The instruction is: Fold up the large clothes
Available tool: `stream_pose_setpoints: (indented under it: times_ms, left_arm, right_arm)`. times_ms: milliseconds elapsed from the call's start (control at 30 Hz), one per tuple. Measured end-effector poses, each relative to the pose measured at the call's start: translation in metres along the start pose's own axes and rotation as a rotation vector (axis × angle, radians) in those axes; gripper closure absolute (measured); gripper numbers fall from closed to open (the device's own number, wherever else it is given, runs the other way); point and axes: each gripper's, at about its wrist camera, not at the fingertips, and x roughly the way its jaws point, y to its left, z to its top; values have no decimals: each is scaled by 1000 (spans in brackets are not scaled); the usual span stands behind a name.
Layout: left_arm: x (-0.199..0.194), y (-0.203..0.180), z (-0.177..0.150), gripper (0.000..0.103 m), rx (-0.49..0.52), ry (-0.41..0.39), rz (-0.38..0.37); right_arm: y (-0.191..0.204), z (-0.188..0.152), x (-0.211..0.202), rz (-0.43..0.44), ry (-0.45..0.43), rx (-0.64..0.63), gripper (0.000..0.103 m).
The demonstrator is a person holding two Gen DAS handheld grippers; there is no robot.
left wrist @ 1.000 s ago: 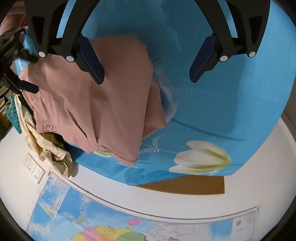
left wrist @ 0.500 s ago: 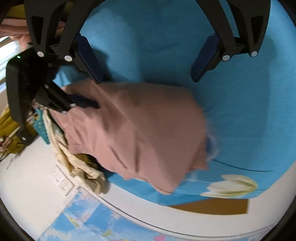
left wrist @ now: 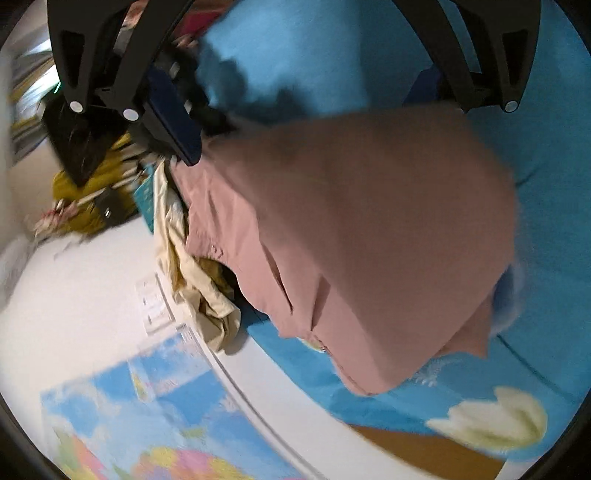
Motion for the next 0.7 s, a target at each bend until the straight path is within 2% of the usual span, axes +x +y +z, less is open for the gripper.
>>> stream_pose_setpoints:
  times_ms: [100,200,267,300,367,467,567,600,633,700]
  left_arm:
    - [8,-3,9,7,-14,-22,-2]
    - [22,-12,16,7,11,-21,15]
    - [29,-16,19,7,34,-11,32]
    - [36,-21,19,7,73,-1,62]
    - [44,-31,17,7,168,11,122]
    - [44,-29,18,7,162,7,122]
    - [40,-22,21,19,126,3,143]
    - [40,-23,22,27,132,2,170]
    - [41,-25,21,41,145,0,207]
    - [43,-29,20,49,186,10,283]
  right_arm:
    - [1,-3,-1,22,-2,17,89]
    - [-6,-4,-8,92,-14,88,82]
    - [-12,-5,-18,140,-22,135,64]
    - [-17,-8,-27,166,-35,163,50]
    - [-27,-15,-46,199,-65,214,48]
    - [-57,-37,-79,227,-107,354,47]
    - [-93,-75,-113,223,-140,549,42]
    - [-104,-90,-122,217,-139,614,37]
    - [-111,-102,-128,217,-136,662,36]
    - [-124,-135,-141,224,-123,791,35]
